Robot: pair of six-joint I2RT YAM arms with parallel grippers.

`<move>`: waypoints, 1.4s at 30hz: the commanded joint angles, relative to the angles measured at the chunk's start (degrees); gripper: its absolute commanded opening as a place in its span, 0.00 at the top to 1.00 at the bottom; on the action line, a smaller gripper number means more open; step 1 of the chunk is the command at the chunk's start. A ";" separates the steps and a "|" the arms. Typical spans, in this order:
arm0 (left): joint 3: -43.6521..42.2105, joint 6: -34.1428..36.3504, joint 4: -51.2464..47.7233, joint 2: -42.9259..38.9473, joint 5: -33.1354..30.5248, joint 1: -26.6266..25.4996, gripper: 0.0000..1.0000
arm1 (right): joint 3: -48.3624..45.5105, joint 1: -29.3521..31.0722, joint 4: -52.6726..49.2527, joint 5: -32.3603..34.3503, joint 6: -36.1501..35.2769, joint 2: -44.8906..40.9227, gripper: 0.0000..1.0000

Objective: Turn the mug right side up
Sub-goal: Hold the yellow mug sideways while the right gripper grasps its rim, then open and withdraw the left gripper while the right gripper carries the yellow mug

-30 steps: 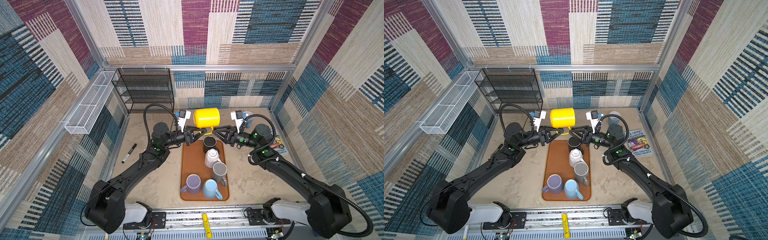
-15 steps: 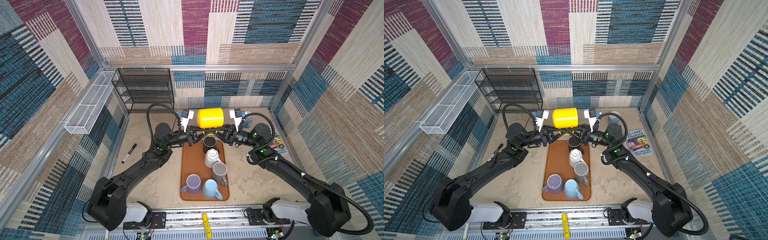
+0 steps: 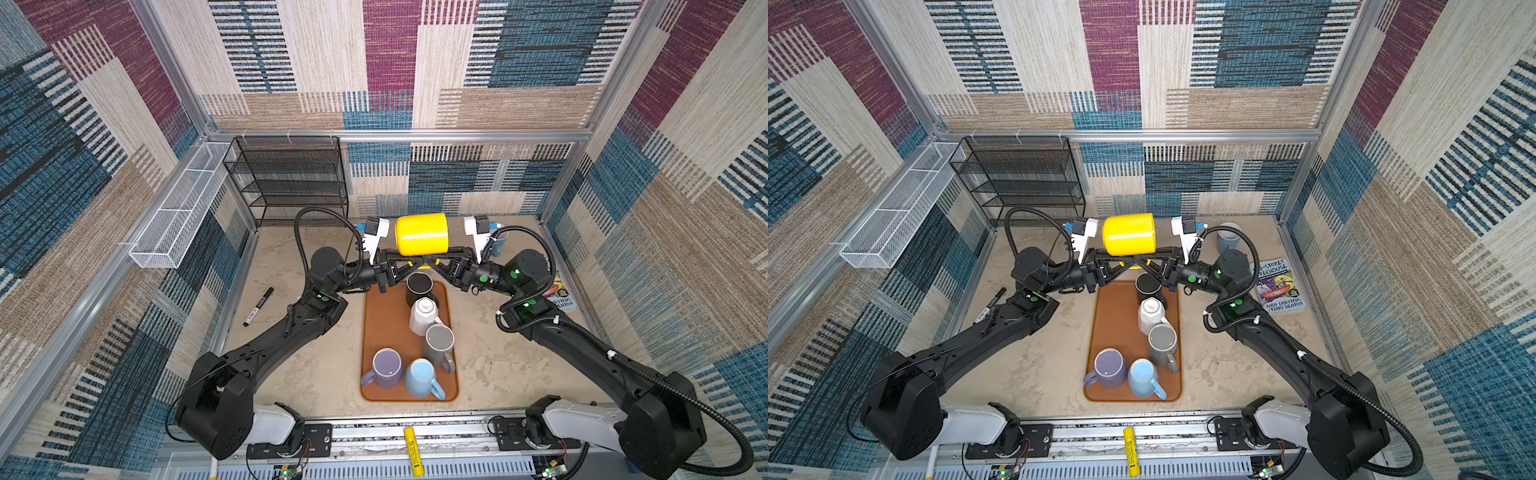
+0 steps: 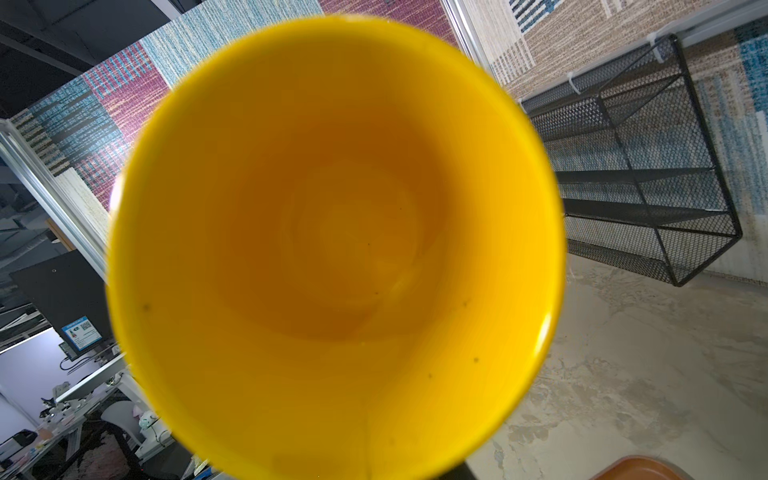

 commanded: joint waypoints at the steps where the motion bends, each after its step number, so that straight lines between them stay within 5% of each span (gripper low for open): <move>1: 0.56 1.67 1.45 0.17 0.08 -0.33 1.00 | 0.06 0.22 6.49 2.55 2.94 -0.51 0.77; 14: 1.14 3.43 -1.45 -0.57 1.40 -0.51 1.00 | 0.08 0.20 8.56 3.28 4.82 -0.07 0.99; 23: 1.31 4.17 -3.72 -1.06 0.72 -0.50 0.99 | -0.37 0.22 9.34 3.83 4.99 -0.19 1.00; 34: 0.71 5.72 -6.21 -2.55 -0.78 -0.41 0.52 | -1.08 0.20 9.15 4.14 4.56 -0.87 1.00; 42: 0.86 7.12 -9.38 -3.21 -1.13 -0.33 0.38 | -1.18 0.20 8.03 4.65 3.43 -1.12 1.00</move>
